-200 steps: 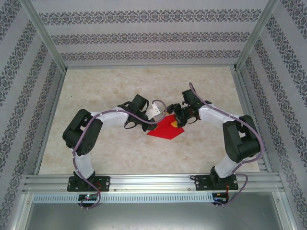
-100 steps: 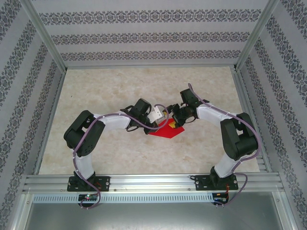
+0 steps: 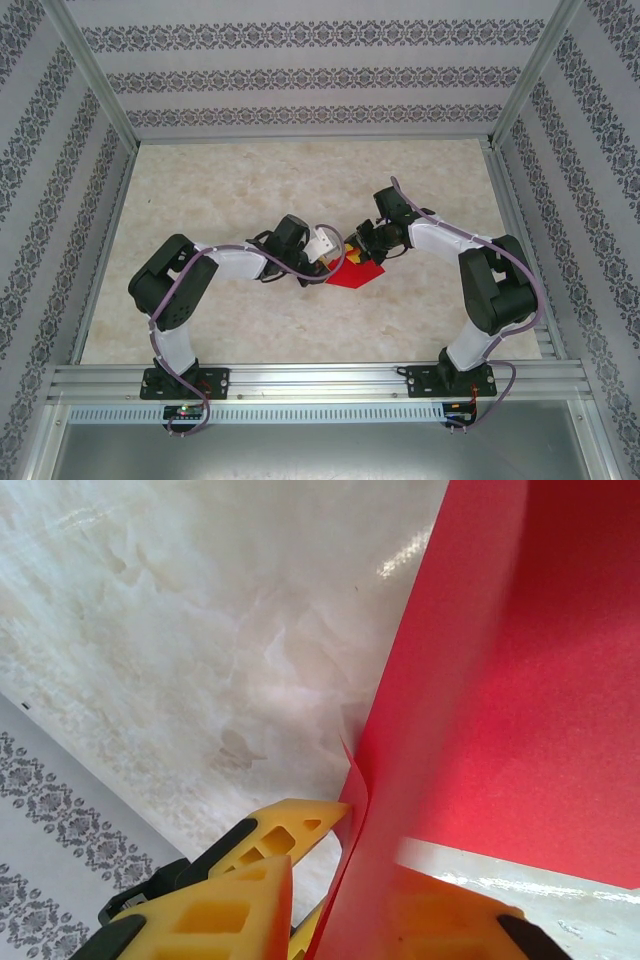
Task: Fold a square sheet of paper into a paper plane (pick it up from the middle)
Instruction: Fourth fold the wing at the center of the table.
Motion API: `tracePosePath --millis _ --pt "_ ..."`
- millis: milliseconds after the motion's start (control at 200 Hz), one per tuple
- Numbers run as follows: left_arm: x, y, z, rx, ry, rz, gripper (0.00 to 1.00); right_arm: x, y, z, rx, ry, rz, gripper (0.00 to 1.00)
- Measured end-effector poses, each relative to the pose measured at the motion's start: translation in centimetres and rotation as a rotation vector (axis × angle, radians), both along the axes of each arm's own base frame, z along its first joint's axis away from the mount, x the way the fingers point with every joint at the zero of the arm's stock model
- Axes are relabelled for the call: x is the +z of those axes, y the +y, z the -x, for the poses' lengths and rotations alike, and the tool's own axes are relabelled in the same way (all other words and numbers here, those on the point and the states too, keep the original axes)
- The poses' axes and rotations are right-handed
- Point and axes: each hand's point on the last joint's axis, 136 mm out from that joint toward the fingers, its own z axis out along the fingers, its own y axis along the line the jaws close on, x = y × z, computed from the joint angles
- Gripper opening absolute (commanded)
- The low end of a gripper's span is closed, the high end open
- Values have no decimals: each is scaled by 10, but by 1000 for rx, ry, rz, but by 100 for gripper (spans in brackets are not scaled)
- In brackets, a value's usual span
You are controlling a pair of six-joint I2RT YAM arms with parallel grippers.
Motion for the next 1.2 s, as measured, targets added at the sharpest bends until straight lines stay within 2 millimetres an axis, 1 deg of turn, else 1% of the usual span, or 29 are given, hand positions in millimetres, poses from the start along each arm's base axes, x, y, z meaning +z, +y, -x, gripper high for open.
tracePosePath --millis 120,170,260,325,395,475,530,629,769,904,1029,1199 --pt "1 -1 0 7 -18 24 20 0 -4 -2 -12 2 1 23" --pt "2 -2 -1 10 -23 35 16 0 -6 -3 -18 2 1 23" --pt "5 -4 -4 12 -35 53 12 0 -9 -5 -25 2 1 26" --pt "7 -6 -4 11 -37 62 11 0 -10 -5 -23 -2 2 31" --pt "8 -7 -2 6 -27 72 10 -1 -11 -5 -10 -13 8 40" --pt "10 -9 1 4 0 89 10 -2 -15 -4 17 -34 29 48" --pt "11 -10 2 7 18 99 10 0 -19 -4 37 -62 47 51" --pt "11 -11 4 24 53 111 10 14 -27 -4 62 -159 68 57" --pt "9 -12 5 67 118 125 8 39 -41 1 80 -314 94 62" --pt "4 -10 2 126 159 119 4 57 -55 3 82 -435 134 64" --pt "7 -8 -9 188 154 104 2 69 -66 -2 68 -496 169 66" --pt "28 -3 -30 292 99 103 0 73 -74 -3 66 -525 202 67"
